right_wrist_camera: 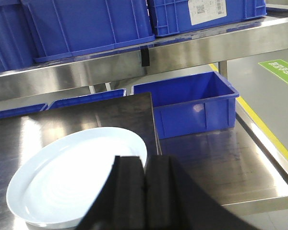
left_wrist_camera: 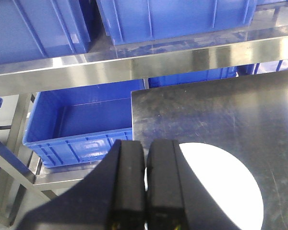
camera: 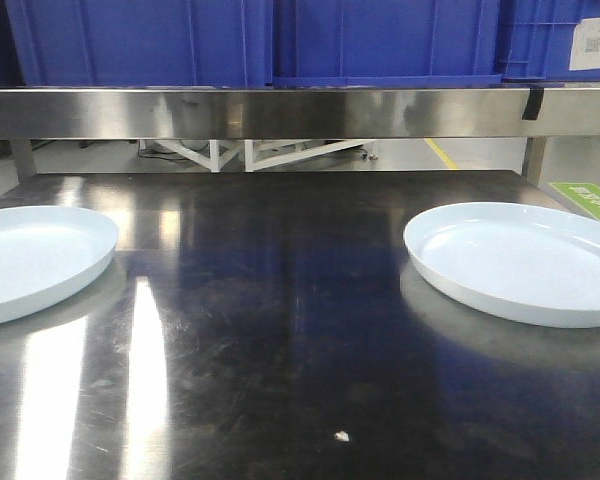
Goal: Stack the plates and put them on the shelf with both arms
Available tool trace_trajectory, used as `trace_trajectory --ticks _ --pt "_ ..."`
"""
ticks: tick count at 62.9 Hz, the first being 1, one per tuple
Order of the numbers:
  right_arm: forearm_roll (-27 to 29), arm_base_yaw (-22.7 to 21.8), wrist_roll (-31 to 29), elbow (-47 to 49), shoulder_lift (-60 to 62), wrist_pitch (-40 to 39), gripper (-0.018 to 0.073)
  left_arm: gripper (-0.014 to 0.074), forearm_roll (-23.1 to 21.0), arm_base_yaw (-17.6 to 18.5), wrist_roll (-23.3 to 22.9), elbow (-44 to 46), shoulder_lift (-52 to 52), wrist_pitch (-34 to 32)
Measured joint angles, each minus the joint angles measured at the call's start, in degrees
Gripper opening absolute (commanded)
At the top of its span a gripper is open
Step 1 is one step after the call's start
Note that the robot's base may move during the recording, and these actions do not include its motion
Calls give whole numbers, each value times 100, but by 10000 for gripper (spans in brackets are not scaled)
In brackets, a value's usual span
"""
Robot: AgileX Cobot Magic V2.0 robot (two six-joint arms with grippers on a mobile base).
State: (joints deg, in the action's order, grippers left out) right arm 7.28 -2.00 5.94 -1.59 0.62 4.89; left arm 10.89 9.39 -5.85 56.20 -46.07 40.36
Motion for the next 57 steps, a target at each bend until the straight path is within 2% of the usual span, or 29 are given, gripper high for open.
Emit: trace_trajectory --ticks 57 --pt "0 0 0 0 0 -45 57 91 168 0 0 10 0 -368"
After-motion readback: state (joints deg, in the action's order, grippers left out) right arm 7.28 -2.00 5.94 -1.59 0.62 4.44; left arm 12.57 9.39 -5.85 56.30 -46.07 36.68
